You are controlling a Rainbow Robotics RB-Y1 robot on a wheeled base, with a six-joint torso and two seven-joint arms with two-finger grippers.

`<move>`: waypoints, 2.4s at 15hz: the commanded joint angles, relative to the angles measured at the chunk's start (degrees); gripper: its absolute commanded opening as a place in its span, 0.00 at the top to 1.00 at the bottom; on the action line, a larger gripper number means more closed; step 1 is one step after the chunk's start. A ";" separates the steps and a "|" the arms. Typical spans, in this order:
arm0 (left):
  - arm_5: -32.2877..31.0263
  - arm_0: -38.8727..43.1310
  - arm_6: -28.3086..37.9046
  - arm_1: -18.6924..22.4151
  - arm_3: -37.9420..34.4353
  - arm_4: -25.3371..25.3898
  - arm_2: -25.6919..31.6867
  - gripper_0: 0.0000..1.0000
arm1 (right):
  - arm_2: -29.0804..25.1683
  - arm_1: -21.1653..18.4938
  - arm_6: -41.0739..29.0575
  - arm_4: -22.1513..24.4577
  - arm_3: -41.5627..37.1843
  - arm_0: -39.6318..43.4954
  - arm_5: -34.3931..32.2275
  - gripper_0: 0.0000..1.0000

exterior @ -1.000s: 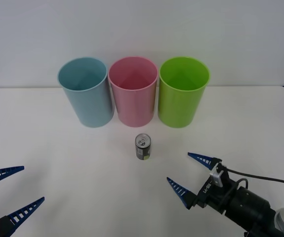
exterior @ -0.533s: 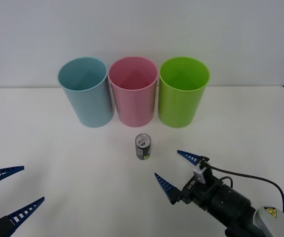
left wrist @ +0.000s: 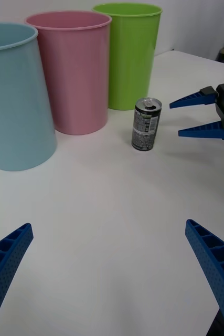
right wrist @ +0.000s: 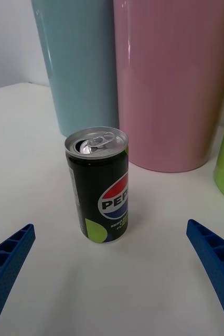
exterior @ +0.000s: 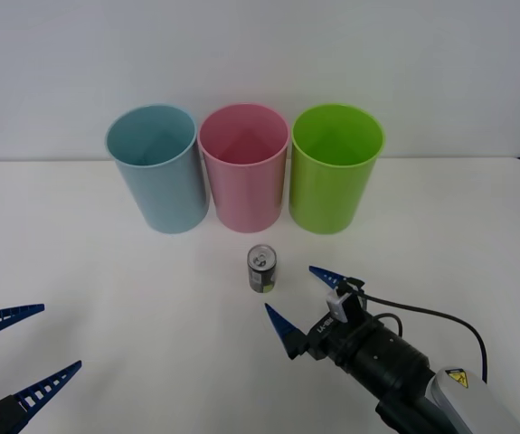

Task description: Put cans in the blue bin and PET bottles in the pink bin and trash in the green bin.

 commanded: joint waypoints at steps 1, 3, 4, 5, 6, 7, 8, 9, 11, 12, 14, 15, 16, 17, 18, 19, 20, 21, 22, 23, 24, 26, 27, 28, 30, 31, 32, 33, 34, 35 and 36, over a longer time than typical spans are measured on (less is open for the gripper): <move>0.00 0.00 0.00 0.00 0.00 0.00 0.00 0.00 | 2.13 0.08 0.69 -2.73 2.99 -2.37 1.17 0.00; 0.00 0.00 0.00 0.00 0.00 0.00 0.00 0.00 | 2.40 0.70 1.48 -3.61 5.28 -4.30 1.17 0.00; 0.00 0.00 0.00 0.00 0.00 0.00 0.00 0.00 | 2.40 1.05 1.74 -3.61 5.89 -4.74 1.26 0.00; 0.00 0.00 0.00 0.00 0.00 0.00 0.00 0.00 | 2.40 1.84 1.92 -3.61 6.60 -5.53 1.61 0.00; 0.00 0.00 0.00 0.00 0.00 0.00 0.00 0.00 | 2.31 2.46 2.27 -3.61 7.21 -6.15 1.97 0.00; 0.00 0.00 0.00 0.00 0.00 0.00 0.00 0.00 | 2.40 3.25 2.71 -3.61 8.18 -7.03 2.49 0.00; 0.00 0.00 0.00 0.00 0.00 0.00 0.00 0.00 | 2.31 3.86 3.06 -3.52 8.97 -7.64 2.67 0.00; 0.00 0.00 0.00 0.00 0.00 0.00 0.00 0.00 | 2.22 4.57 3.41 -3.52 10.11 -8.43 2.67 0.00; 0.00 0.00 0.00 0.00 0.00 0.00 0.00 0.00 | 2.13 5.62 4.12 -3.61 11.78 -9.57 2.67 0.00; 0.00 0.00 0.00 0.00 0.00 0.00 0.00 0.00 | 2.04 6.15 4.47 -3.70 12.57 -10.10 2.67 0.00; 0.00 0.00 0.00 0.00 0.00 0.00 0.00 0.00 | 2.04 6.85 5.35 -4.14 13.98 -11.16 2.67 0.00; 0.00 0.00 0.00 0.00 0.00 0.00 0.00 0.00 | 2.04 7.11 5.61 -4.40 14.42 -11.42 2.84 0.00; 0.00 0.00 0.00 0.00 0.00 0.00 0.00 0.00 | 2.13 7.29 5.96 -4.75 14.42 -11.68 3.11 0.00; 0.00 0.00 0.00 0.00 0.00 0.00 0.00 0.00 | 2.13 7.47 6.23 -4.75 14.42 -11.86 3.37 0.00; 0.00 0.00 0.00 0.00 0.00 0.00 0.00 0.00 | 2.04 7.73 6.49 -4.93 14.51 -11.86 3.64 0.00; 0.00 0.00 0.00 0.00 0.00 0.00 0.00 0.00 | 2.04 7.90 6.67 -5.02 14.42 -11.95 3.90 0.00; 0.00 0.00 0.00 0.00 0.00 0.00 0.00 0.00 | 2.13 7.99 6.84 -5.02 14.42 -11.95 3.99 0.00; 0.00 0.00 0.00 0.00 0.00 0.00 0.00 0.00 | 2.13 7.99 6.93 -5.10 14.42 -11.95 3.99 0.00; 0.00 0.00 0.00 0.00 0.00 0.00 0.00 0.00 | 2.04 7.99 7.11 -5.10 14.42 -11.86 3.99 0.00; 0.00 0.00 0.00 0.00 0.00 0.00 0.00 0.00 | 2.13 7.99 7.19 -5.19 14.42 -11.95 3.99 0.00; 0.00 0.00 0.00 0.00 0.00 0.00 0.00 0.00 | 2.04 7.99 7.46 -5.45 14.42 -11.95 3.99 0.00; 0.00 0.00 0.00 0.00 0.00 0.00 0.00 0.00 | 2.13 7.99 7.72 -5.72 14.42 -11.86 3.99 0.00; 0.00 0.00 0.00 0.00 0.00 0.00 0.00 0.00 | 2.04 8.08 7.90 -5.81 14.42 -11.86 3.99 0.00; 0.00 0.00 0.00 0.00 0.00 0.00 0.00 0.00 | 2.13 7.99 8.25 -5.81 14.42 -11.95 3.99 0.00; 0.00 0.00 0.00 0.00 0.00 0.00 0.00 0.00 | 2.04 7.99 9.04 -6.69 14.42 -12.04 3.64 1.00; 0.00 0.00 0.00 0.00 0.00 0.00 0.00 0.00 | 2.13 7.99 9.57 -6.95 14.42 -12.21 3.46 1.00; 0.00 0.00 0.00 0.00 0.00 0.00 0.00 0.00 | 2.04 7.99 10.09 -7.12 14.42 -12.39 3.28 1.00; 0.00 0.00 0.00 0.00 0.00 0.00 0.00 0.00 | 2.04 7.99 10.53 -7.56 14.42 -12.47 3.20 1.00; 0.00 0.00 0.00 0.00 0.00 0.00 0.00 0.00 | 2.13 7.99 10.80 -7.74 14.42 -12.47 3.20 1.00; 0.00 0.00 0.00 0.00 0.00 0.00 0.00 0.00 | 2.04 7.99 11.06 -8.09 14.42 -12.47 3.20 1.00; 0.00 0.00 0.00 0.00 0.00 0.00 0.00 0.00 | 2.13 7.99 11.41 -8.27 14.42 -12.56 3.20 1.00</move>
